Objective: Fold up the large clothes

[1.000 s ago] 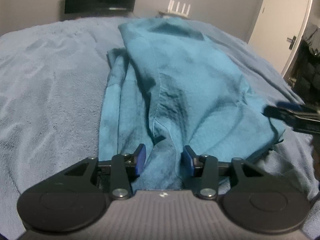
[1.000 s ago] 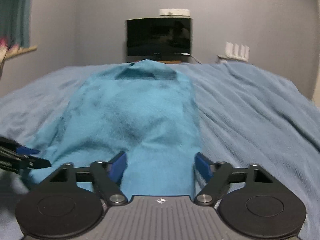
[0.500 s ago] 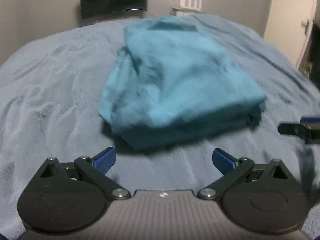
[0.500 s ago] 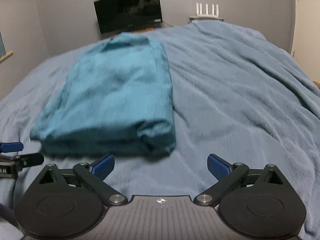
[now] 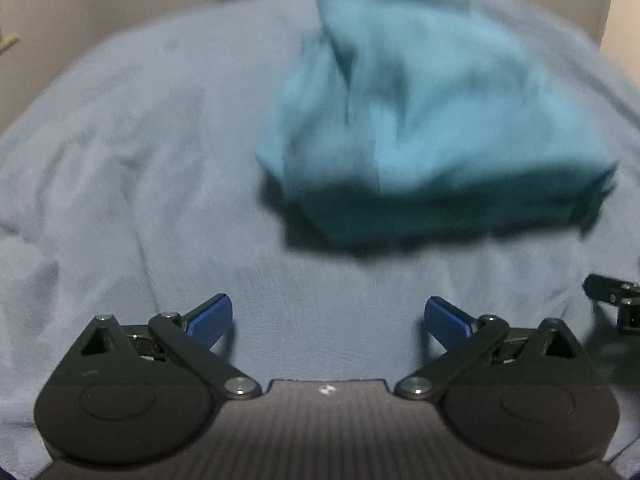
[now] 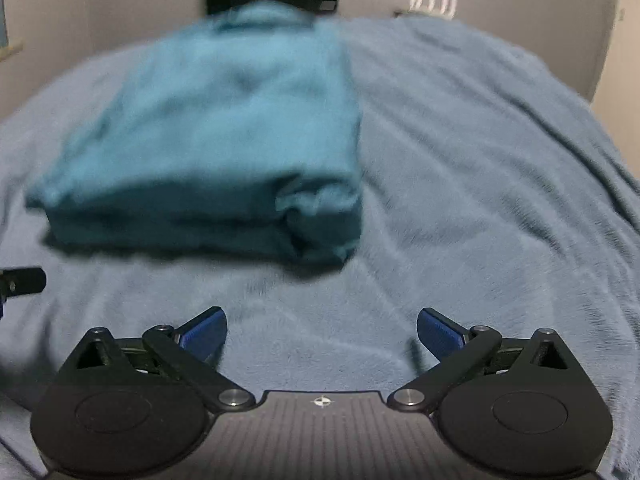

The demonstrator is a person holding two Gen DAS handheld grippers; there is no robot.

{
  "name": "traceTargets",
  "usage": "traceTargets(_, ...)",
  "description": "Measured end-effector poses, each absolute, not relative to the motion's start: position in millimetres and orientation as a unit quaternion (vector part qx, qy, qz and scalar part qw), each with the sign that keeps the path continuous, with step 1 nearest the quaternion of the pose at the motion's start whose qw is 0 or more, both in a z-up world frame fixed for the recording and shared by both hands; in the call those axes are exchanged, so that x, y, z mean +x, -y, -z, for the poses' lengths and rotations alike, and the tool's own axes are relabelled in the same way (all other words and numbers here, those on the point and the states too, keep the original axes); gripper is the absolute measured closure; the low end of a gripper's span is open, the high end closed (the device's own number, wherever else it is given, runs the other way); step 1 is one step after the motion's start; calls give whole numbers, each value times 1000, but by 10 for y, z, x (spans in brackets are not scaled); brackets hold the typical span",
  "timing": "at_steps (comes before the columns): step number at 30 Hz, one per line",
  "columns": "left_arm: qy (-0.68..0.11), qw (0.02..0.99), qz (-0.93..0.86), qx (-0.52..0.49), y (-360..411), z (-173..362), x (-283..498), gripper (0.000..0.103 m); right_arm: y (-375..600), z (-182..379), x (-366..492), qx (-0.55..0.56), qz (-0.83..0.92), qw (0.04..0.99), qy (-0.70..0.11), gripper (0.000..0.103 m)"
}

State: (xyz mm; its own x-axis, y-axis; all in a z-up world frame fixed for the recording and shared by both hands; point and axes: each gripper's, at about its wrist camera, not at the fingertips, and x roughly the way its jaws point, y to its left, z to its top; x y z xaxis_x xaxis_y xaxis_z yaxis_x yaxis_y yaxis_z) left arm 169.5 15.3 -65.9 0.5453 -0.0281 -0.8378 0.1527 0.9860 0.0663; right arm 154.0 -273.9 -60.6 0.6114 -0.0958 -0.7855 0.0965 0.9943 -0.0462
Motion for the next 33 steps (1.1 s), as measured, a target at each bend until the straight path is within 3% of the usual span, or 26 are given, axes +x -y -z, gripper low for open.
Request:
traceTargets(5, -488, 867, 57, 89, -97, 769, 1719, 0, 2656, 798, 1619, -15, 40, 881, -472, 0)
traceTargets(15, -428, 896, 78, 93, -48, 612, 1544, 0, 2604, 681, 1532, -15, 36, 899, -435, 0)
traceTargets(21, -364, 923, 85, 95, -12, 412, 1387, 0, 2649, 425, 1358, -1, 46, 930, -366, 1)
traceTargets(33, -362, 923, 88, 95, -11, 397, 1359, 0, 2680, 376, 1349, -3, 43, 934, -354, 0)
